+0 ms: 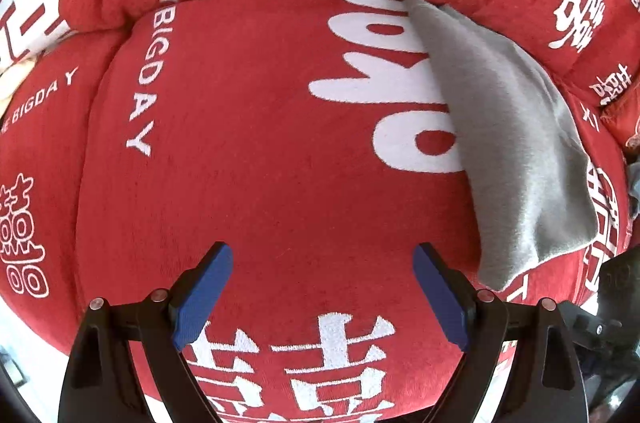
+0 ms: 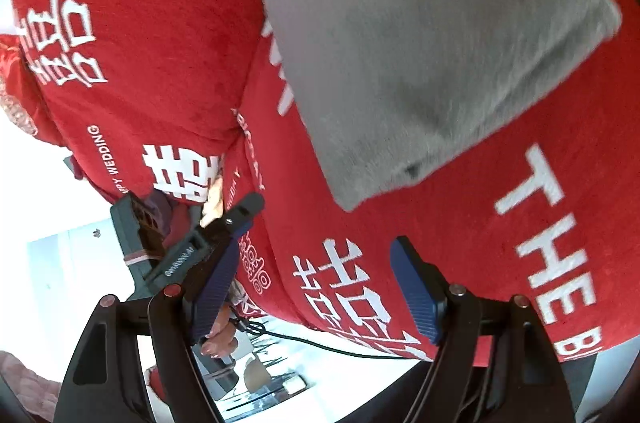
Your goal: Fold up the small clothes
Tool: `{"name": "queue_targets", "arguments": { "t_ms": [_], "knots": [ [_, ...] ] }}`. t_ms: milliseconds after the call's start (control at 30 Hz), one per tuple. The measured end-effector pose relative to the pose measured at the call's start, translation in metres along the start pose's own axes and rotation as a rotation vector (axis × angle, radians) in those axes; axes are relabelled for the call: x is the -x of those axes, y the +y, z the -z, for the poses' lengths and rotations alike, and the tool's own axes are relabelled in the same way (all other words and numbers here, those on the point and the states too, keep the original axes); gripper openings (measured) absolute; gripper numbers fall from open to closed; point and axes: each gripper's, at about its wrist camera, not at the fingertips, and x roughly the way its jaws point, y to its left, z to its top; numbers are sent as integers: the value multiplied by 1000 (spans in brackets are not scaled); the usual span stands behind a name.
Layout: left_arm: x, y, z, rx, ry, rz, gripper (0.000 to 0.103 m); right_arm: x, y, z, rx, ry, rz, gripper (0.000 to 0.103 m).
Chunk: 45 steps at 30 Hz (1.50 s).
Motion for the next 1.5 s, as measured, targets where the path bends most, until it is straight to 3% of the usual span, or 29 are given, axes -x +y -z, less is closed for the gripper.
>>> {"name": "queue_targets", "arguments": {
  "t_ms": [200, 300, 333, 367, 433, 467, 567, 833, 933, 1000, 1067, 1167, 1233, 1300, 1333, 1500],
  "knots": [
    [-2, 1, 1, -7, -6, 4, 92, 0, 4, -9, -6, -116, 3, 80],
    [-3, 1, 1, -8, -2, 8, 92, -2, -7, -15, -75, -148, -9, 80],
    [-2, 1, 1, -8, -2, 10, 92, -4, -11, -17, -99, -150, -18, 76],
    [-1, 2, 1, -7, -3, 13, 92, -6, -13, -18, -118, -148, -40, 54],
    [1, 3, 1, -7, -10, 19, 92, -9, -10, -21, -120, -137, -57, 20],
    [1, 3, 1, -8, -11, 18, 92, -8, -4, -21, -90, -141, -59, 15],
    [-3, 6, 3, -7, 5, 5, 92, -8, 10, -15, -4, -124, -26, 12],
    [-15, -5, 6, -64, 23, 17, 92, -43, -15, 9, 37, 19, 138, 8],
    [-12, -19, 3, -99, 13, 71, 92, -20, -8, 17, 62, -18, 163, 9],
    [-10, -33, 0, -121, -1, 88, 92, 11, -10, 15, 47, -99, 179, 21],
    [-8, -45, -5, -125, -16, 95, 92, 40, -15, 10, 17, -185, 199, 64],
    [-6, -67, -15, -130, -54, 88, 92, 88, -32, -10, -48, -294, 205, 65],
    [-2, -84, -21, -141, -89, 63, 92, 102, -40, -26, -82, -313, 227, 61],
    [1, -101, -27, -148, -120, 61, 92, 109, -45, -43, -95, -314, 228, 35],
    [0, -108, -28, -152, -126, 61, 92, 111, -45, -52, -85, -310, 243, 13],
    [-22, -136, -32, -171, -99, 3, 92, 105, -69, -65, -91, -266, 323, 11]
  ]
}}
